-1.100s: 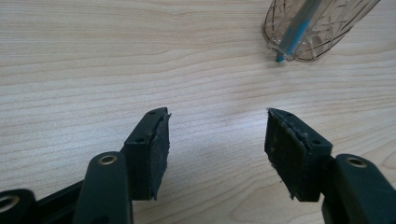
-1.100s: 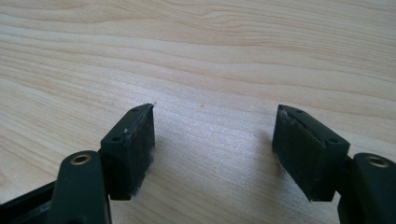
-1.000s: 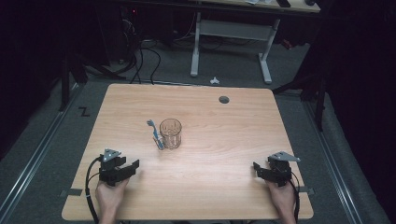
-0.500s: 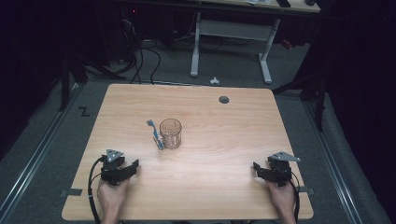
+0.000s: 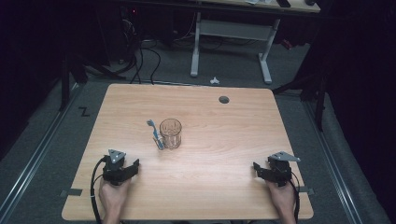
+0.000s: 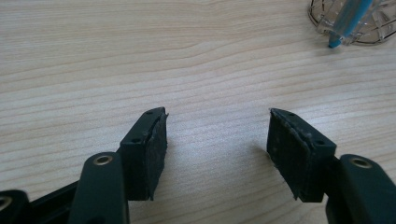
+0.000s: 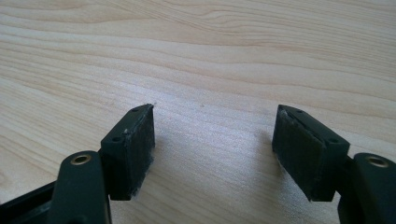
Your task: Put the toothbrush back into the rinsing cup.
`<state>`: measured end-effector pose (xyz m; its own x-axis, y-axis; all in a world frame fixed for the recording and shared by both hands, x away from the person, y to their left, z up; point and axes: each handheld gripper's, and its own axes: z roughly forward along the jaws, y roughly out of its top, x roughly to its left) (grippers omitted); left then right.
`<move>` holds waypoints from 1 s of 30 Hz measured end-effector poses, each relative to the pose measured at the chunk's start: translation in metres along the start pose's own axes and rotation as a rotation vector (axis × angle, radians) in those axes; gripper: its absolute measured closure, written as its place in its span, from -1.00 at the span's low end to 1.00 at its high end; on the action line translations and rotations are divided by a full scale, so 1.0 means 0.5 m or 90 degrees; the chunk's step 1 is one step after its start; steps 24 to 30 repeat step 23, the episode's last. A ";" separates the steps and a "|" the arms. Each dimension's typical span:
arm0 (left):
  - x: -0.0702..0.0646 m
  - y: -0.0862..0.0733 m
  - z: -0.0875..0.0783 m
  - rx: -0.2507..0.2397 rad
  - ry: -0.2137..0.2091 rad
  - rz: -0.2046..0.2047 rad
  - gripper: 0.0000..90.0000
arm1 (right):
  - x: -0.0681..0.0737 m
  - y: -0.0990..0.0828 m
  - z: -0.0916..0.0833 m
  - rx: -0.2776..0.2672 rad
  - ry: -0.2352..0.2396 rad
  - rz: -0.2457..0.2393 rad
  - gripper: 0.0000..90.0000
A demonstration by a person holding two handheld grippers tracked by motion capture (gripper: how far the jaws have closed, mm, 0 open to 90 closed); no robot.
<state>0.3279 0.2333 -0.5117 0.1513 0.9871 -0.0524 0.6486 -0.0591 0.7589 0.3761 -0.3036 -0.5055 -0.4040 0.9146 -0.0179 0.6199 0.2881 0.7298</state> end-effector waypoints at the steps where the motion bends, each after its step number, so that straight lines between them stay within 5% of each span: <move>1: -0.001 -0.001 0.000 -0.002 0.001 -0.003 -0.15 | 0.000 0.000 0.000 0.000 0.000 0.000 -0.33; 8: -0.010 -0.001 0.002 0.007 0.011 0.017 -0.24 | 0.000 0.000 0.000 0.000 -0.001 -0.001 -0.33; 30: -0.011 -0.001 0.002 0.007 0.011 0.017 -0.26 | 0.000 0.000 0.000 0.000 0.000 -0.002 -0.33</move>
